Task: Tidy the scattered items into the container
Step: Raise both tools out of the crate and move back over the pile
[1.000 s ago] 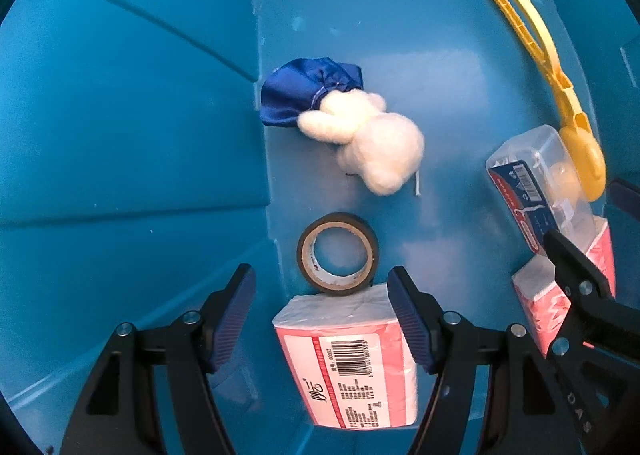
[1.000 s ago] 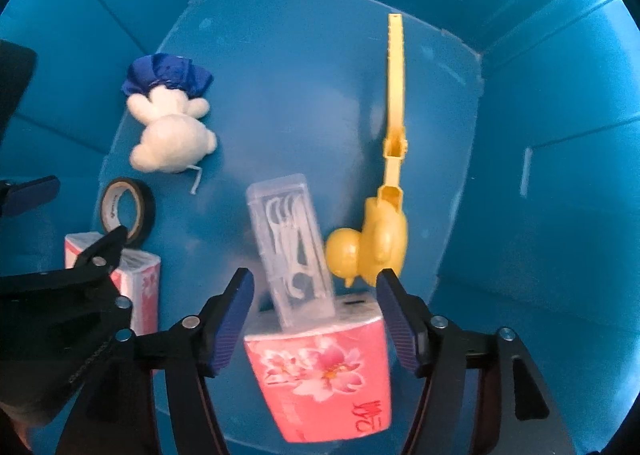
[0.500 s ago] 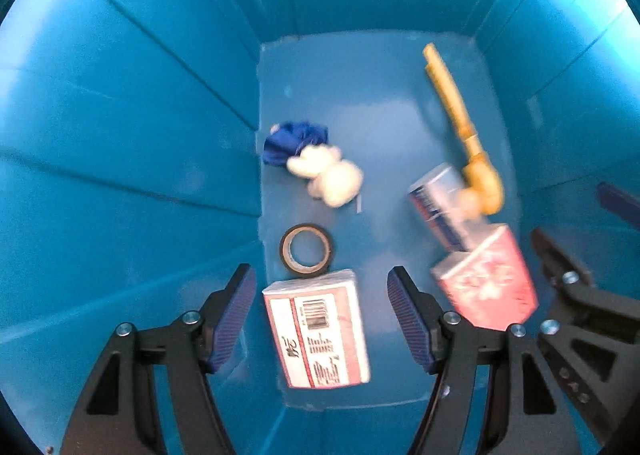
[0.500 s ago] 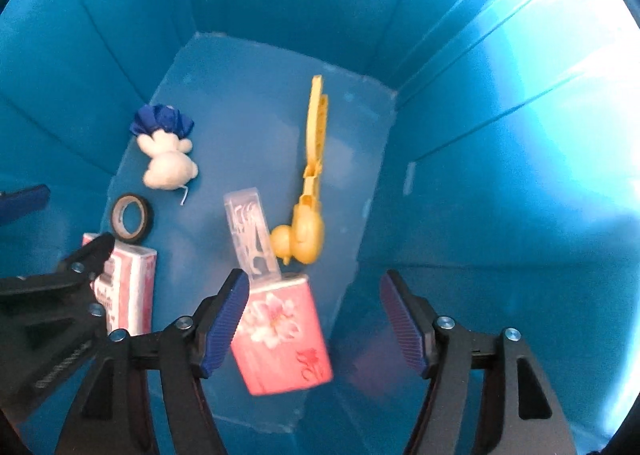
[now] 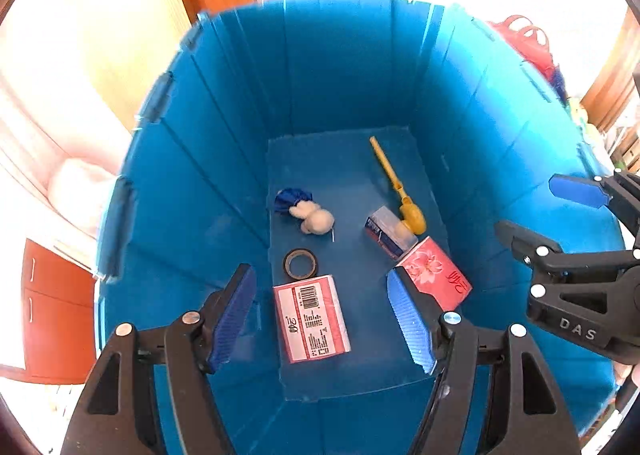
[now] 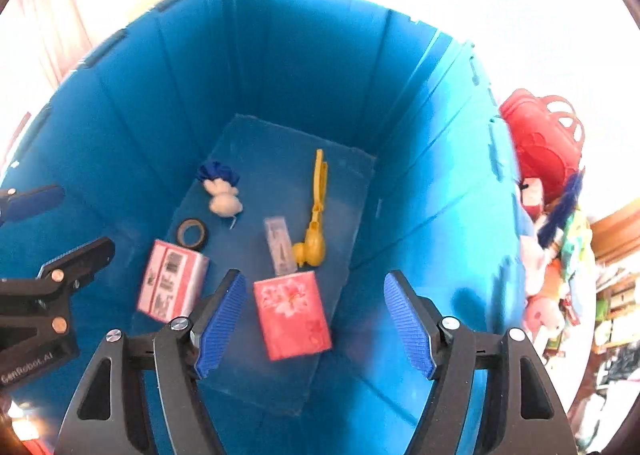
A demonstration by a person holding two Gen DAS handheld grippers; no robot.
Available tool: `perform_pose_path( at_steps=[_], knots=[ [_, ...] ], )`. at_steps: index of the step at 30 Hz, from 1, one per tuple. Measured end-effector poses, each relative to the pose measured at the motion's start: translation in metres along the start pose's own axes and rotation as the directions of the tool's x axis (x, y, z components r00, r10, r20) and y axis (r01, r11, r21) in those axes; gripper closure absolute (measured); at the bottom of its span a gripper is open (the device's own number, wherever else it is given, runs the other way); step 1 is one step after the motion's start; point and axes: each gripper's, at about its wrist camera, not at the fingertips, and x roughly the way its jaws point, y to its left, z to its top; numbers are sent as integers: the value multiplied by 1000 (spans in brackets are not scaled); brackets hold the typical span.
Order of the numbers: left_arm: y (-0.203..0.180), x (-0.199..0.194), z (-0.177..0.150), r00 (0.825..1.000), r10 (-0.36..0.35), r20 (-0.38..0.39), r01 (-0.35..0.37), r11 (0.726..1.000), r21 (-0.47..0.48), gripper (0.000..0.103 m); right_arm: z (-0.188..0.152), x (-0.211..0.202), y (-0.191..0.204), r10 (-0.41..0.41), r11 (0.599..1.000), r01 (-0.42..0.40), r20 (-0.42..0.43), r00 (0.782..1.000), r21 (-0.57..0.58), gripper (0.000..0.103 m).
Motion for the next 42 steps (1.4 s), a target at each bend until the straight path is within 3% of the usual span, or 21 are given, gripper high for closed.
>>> perform_pose_path(
  at_steps=[11, 18, 23, 34, 42],
  knots=[
    [-17, -49, -38, 992, -13, 127, 11, 1000, 15, 35, -53, -50, 2, 48, 999, -49, 90, 995, 12, 31],
    [-47, -84, -63, 972, 23, 234, -22, 1000, -6, 35, -92, -97, -26, 82, 995, -92, 241, 967, 32, 30],
    [-93, -113, -82, 948, 30, 318, -23, 999, -26, 35, -138, -129, -74, 88, 991, -115, 319, 944, 66, 28],
    [-236, -148, -130, 919, -35, 393, 43, 999, -11, 34, -276, -153, -215, 11, 977, -88, 367, 930, 193, 26],
    [-318, -137, -145, 926, -100, 364, 82, 994, 66, 34, -350, -141, -291, -49, 938, -69, 326, 944, 340, 26]
  ],
)
